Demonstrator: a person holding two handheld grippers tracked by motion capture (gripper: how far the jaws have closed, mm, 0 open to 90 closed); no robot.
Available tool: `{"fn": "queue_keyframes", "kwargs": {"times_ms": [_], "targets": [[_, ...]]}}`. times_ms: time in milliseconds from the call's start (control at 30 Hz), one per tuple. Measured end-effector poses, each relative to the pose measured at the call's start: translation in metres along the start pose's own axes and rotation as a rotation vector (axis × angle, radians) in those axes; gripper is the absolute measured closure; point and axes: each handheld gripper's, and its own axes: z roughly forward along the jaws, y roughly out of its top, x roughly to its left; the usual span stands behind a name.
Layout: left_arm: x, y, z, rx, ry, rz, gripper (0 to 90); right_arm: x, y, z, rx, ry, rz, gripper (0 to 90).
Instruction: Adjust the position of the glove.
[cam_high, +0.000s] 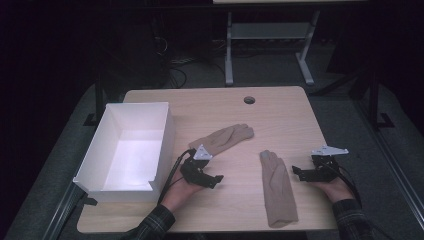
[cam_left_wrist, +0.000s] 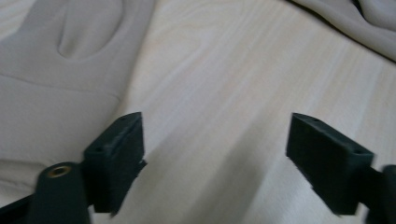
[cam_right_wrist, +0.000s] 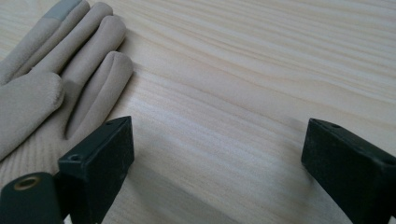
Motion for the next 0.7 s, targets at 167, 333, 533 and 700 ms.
{"fn": "queue_keyframes", "kwargs": {"times_ms": [167,333,533,700], "targets": [[0.005,0.011,0.002,-0.018,0.004,0.015,37.8,0.0,0.0,0.0,0.0,0.0,0.0,8.7],[0.011,0.025,0.006,-0.032,0.012,0.02,60.2,0.0,0.0,0.0,0.0,0.0,0.0,8.7],[0.02,0.038,0.014,-0.036,0.009,0.009,85.8,0.0,0.0,0.0,0.0,0.0,0.001,8.7],[0.025,0.047,0.019,-0.028,0.025,0.024,89.5,0.0,0.0,0.0,0.0,0.0,0.001,8.7]]}}
